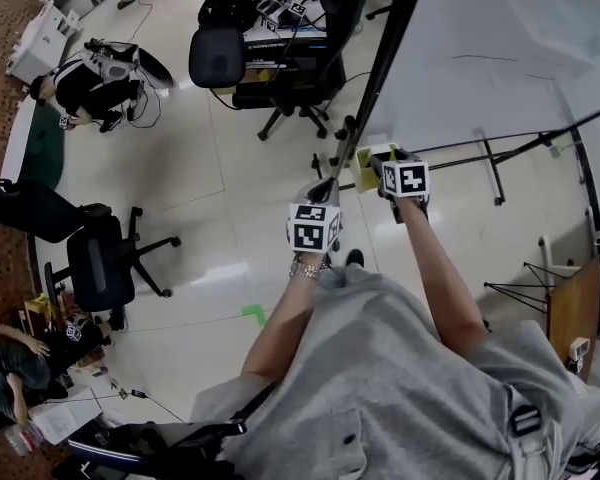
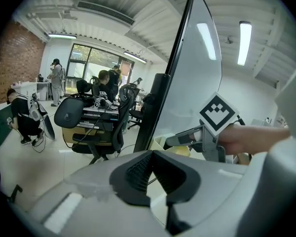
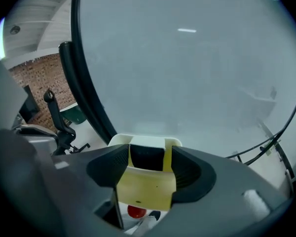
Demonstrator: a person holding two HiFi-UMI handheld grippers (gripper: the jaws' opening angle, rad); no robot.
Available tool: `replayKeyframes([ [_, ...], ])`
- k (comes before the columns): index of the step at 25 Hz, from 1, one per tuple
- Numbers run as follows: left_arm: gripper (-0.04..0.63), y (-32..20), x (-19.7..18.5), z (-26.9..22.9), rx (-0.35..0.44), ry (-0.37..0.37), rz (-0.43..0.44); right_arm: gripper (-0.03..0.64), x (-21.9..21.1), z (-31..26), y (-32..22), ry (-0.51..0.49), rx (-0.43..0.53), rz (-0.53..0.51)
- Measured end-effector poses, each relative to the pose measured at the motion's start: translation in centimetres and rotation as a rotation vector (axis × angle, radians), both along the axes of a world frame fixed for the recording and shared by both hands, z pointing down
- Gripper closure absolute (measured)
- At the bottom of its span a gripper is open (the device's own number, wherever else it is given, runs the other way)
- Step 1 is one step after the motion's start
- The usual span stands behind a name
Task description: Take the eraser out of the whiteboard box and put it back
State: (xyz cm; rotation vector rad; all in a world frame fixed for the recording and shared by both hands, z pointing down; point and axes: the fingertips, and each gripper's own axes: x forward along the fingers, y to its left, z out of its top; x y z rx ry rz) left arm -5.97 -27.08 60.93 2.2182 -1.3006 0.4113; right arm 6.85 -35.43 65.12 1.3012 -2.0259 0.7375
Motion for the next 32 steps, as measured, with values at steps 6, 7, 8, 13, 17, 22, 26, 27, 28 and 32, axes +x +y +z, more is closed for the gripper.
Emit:
replayKeyframes([
  [6,0.592,-1.4,0.1,-0.8,0.015,-0.004,-0.009,0.322,-1.5,1.1,-0.6,0.041,-0.094,-0.038],
  [7,0.592,-1.7,0.1,-0.9,0.019,-0.005,-0.008,0.322,-1.4,1.2,-0.8,0.078,-0.100,-0.047],
  [8,0.592,-1.9,0.2,-1.1,0.023,-0.007,-0.009,0.336,-1.4,1.4,-1.0,0.103,-0.106,-0.054],
  [13,0.592,-2.8,0.3,-1.6,0.034,-0.011,-0.015,0.341,-1.0,-0.7,-0.5,-0.005,-0.089,-0.044],
  [17,0.592,-3.0,0.6,-1.2,0.024,-0.008,-0.017,0.341,0.0,-6.1,0.9,-0.080,-0.016,-0.066],
  [22,0.592,-2.7,1.5,-0.3,0.004,-0.005,-0.004,0.341,0.7,-10.4,3.2,-0.164,0.013,-0.101],
  [26,0.592,-2.3,1.9,0.4,-0.018,-0.010,0.001,0.341,0.7,-9.0,3.8,-0.158,-0.011,-0.112],
  [27,0.592,-2.2,2.0,0.5,-0.022,-0.011,0.001,0.341,0.7,-8.0,3.9,-0.148,-0.028,-0.113],
  [28,0.592,-2.2,2.0,0.5,-0.022,-0.011,0.000,0.341,0.7,-7.1,4.0,-0.139,-0.042,-0.113],
  [32,0.592,-2.1,2.0,0.4,-0.020,-0.017,-0.007,0.341,0.5,-3.5,4.1,-0.105,-0.075,-0.104],
])
